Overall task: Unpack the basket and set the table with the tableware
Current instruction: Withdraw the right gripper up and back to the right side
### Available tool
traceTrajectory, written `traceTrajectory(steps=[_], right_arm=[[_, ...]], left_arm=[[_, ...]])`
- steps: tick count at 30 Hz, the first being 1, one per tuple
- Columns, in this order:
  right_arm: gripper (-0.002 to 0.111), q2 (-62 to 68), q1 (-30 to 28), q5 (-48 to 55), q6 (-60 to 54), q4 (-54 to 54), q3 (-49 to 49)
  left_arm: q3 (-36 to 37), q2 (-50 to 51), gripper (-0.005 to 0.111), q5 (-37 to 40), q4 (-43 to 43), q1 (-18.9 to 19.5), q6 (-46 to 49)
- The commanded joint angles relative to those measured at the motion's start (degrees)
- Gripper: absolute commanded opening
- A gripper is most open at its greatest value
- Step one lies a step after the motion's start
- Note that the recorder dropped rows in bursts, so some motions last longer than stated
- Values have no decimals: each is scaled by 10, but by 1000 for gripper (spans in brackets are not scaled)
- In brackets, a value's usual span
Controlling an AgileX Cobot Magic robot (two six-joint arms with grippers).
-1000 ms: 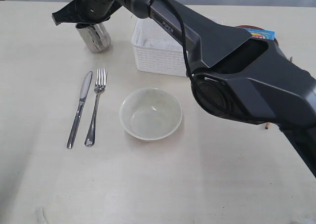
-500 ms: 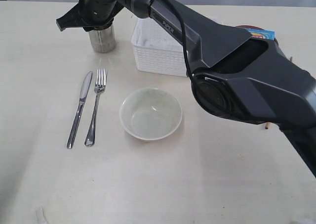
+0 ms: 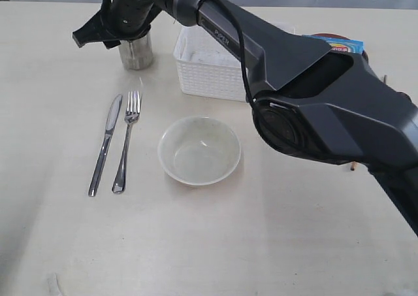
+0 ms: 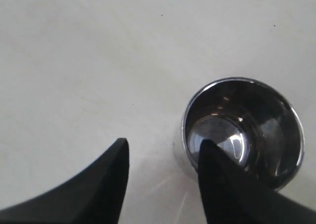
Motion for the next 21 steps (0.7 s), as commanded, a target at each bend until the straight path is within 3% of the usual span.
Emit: traceTrajectory(steps=[1, 5, 8, 14, 21], right_arm=[[42, -17, 12, 37, 2, 6, -2], [22, -44, 28, 44, 2, 6, -2], [0, -65, 46, 44, 2, 6, -2], [-1, -97, 78, 76, 4, 6, -2], [-1, -120, 160, 134, 8, -9, -2]], left_arm=[[2, -2, 0, -1, 2, -3, 0], [2, -2, 0, -1, 2, -3, 0], [2, -2, 0, -1, 0, -3, 0], [2, -2, 0, -1, 0, -3, 0], [2, -2, 0, -1, 0, -3, 0]])
